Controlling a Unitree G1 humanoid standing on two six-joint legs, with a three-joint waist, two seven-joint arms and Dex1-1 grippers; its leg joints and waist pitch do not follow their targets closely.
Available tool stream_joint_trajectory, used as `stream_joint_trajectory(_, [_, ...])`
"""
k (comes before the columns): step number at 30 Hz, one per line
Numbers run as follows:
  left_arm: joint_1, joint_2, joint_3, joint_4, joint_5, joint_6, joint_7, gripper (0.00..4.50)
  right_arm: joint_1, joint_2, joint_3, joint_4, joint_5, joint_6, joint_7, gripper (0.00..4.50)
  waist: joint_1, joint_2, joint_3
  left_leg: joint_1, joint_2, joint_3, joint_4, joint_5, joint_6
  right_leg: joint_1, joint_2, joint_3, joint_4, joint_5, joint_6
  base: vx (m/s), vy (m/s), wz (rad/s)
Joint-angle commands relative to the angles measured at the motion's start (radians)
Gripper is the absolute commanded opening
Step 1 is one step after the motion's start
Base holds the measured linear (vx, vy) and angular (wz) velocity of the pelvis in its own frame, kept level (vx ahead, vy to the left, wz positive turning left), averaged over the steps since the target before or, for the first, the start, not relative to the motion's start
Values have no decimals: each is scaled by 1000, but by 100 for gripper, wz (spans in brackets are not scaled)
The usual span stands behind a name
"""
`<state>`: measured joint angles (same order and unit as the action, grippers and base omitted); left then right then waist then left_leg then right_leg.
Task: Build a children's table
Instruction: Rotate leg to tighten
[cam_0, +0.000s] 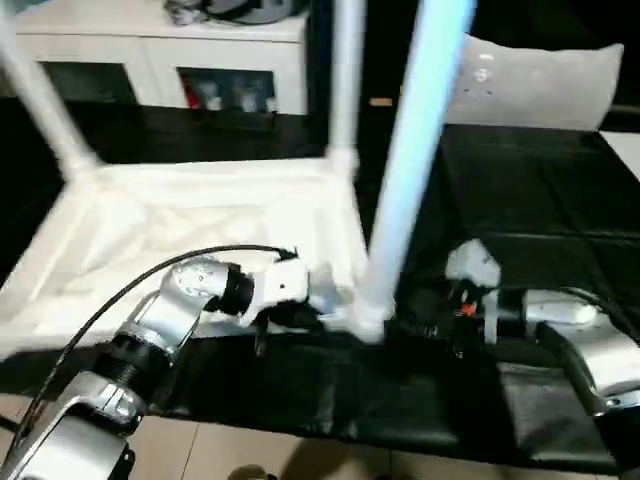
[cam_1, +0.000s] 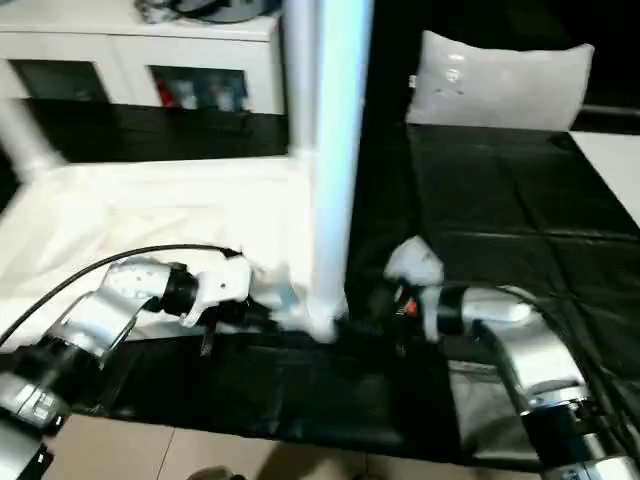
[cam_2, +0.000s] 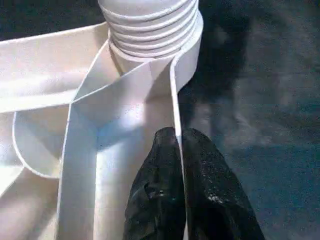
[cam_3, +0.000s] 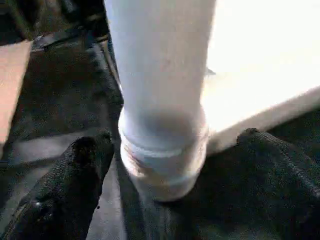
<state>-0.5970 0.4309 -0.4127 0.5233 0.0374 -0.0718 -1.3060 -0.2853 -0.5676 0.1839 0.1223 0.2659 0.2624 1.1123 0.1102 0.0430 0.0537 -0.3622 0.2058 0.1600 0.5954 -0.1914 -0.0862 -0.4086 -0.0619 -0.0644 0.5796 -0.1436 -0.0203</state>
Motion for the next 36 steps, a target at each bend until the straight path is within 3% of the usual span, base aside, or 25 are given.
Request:
stream_joint_trajectory(1, [-28, 6, -32, 0, 11, -49, -50, 0, -19, 6, 2, 12, 5, -3, 22, 444, -4, -5, -73, 9, 21, 6, -67, -200, 51, 55, -68, 37, -61, -302, -188, 0, 0, 0])
stream_joint_trajectory(2, [-28, 6, -32, 0, 11, -49, -50, 0, -19, 6, 2, 12, 5, -3, 22, 410, -4, -5, -73, 9, 21, 6, -67, -200, 51, 55, -68, 37, -61, -302, -188, 0, 0, 0])
stream_joint_trajectory(6, [-41, 7, -38, 16, 15, -75, -78, 0, -27, 11, 13, 16, 18, 2, 50, 404, -2, -6, -75, 7, 22, 5, -68, -189, 52, 57, -68, 36, -58, -292, -186, 0, 0, 0])
stream_joint_trajectory(7, [-47, 5, -39, 26, 15, -86, -82, 0, -28, 14, 14, 16, 27, 11, 57, 371, -2, -6, -75, 6, 21, 5, -67, -181, 53, 58, -68, 37, -57, -281, -190, 0, 0, 0])
stream_joint_trajectory(11, [-58, -1, -41, 51, 16, -109, -92, 0, -30, 19, 21, 30, 26, 7, 70, 362, -2, -6, -76, 6, 21, 7, -65, -175, 55, 57, -68, 36, -57, -281, -192, 0, 0, 0])
stream_joint_trajectory(12, [-59, -2, -41, 55, 17, -112, -94, 0, -31, 22, 21, 34, 24, 3, 70, 322, -2, -7, -75, 6, 20, 7, -65, -179, 55, 56, -67, 35, -59, -288, -191, 0, 0, 0])
stream_joint_trajectory(15, [-63, -5, -44, 71, 21, -126, -98, 0, -40, 38, 24, 56, 11, -21, 70, 322, -1, -8, -75, 7, 20, 7, -65, -185, 50, 56, -69, 35, -60, -311, -185, 0, 0, 0])
stream_joint_trajectory(17, [-64, -4, -45, 74, 22, -129, -98, 0, -41, 40, 26, 59, 9, -23, 73, 290, -1, -9, -74, 7, 20, 7, -67, -189, 48, 56, -69, 35, -61, -324, -178, 0, 0, 0])
stream_joint_trajectory(20, [-64, -4, -45, 81, 24, -136, -98, 0, -39, 42, 28, 55, 9, -23, 74, 278, -1, -9, -74, 7, 20, 7, -66, -186, 47, 57, -69, 35, -62, -330, -174, 0, 0, 0])
stream_joint_trajectory(26, [-67, -8, -36, 98, 25, -141, -86, 0, -23, 48, 29, 45, 9, -21, 75, 274, -1, -8, -74, 8, 20, 8, -66, -187, 48, 56, -68, 35, -61, -325, -177, 0, 0, 0])
stream_joint_trajectory(31, [-50, -45, 4, 57, -6, -25, -10, 0, 21, 74, 9, 15, 22, 52, 6, 274, -4, -4, -65, 16, 19, 7, -72, -245, 35, 53, -68, 33, -72, -407, -165, 0, 0, 0])
stream_joint_trajectory(35, [-40, -128, 57, -11, -35, 166, 143, 0, 35, 182, -22, 53, -28, 119, -232, 274, -17, -5, -61, 21, 13, 3, -76, -283, 13, 50, -69, 26, -86, -523, -124, 0, 0, 0])
stream_joint_trajectory(36, [-43, -164, 70, -23, -35, 216, 204, 0, 30, 237, -39, 76, -40, 137, -325, 273, -24, 1, -60, 20, 12, 1, -76, -290, 2, 47, -69, 25, -87, -532, -119, 0, 0, 0])
